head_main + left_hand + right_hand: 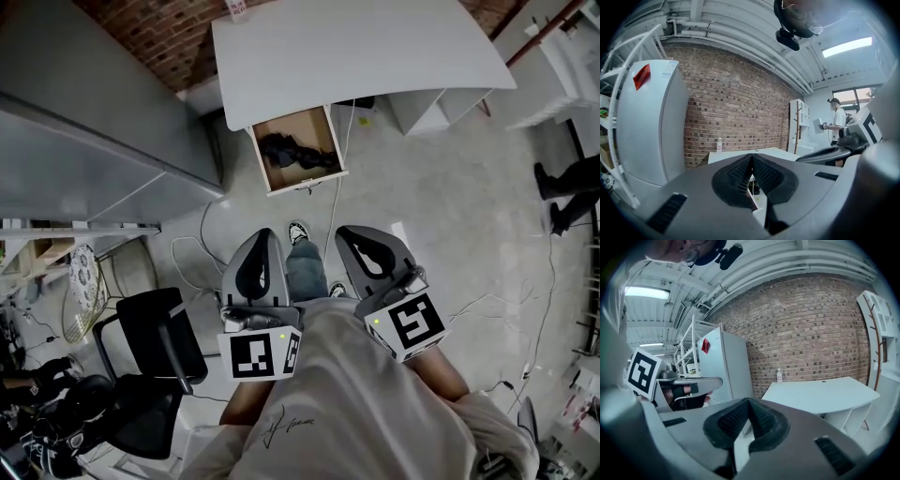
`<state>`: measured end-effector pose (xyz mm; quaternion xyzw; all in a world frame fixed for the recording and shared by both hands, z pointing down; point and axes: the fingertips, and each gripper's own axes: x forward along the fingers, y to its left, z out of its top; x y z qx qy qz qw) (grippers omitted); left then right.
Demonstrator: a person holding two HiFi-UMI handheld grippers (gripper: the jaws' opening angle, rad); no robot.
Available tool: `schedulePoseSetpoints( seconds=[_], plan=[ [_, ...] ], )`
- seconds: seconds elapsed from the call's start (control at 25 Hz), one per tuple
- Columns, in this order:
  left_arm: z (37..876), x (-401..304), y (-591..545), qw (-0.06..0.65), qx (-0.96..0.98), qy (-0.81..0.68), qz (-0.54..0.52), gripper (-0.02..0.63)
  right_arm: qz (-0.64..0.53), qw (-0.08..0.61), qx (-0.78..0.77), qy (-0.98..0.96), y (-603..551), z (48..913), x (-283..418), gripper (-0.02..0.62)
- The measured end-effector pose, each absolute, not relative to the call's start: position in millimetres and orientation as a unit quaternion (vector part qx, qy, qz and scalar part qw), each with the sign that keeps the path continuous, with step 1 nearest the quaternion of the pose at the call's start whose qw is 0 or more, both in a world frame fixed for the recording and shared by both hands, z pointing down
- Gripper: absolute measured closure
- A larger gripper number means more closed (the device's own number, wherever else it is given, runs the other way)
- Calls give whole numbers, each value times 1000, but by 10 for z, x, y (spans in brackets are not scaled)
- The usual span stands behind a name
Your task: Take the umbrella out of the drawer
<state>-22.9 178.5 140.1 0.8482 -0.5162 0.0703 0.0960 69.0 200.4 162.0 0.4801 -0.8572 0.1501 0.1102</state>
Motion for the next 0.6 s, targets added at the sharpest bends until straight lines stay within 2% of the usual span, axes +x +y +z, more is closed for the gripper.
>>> schedulePoseSetpoints(
  seconds=[0.6],
  plan=[
    [1482,-445,382,116,866,-481,74,589,167,123,496,-843,615,1634,351,581]
  ],
)
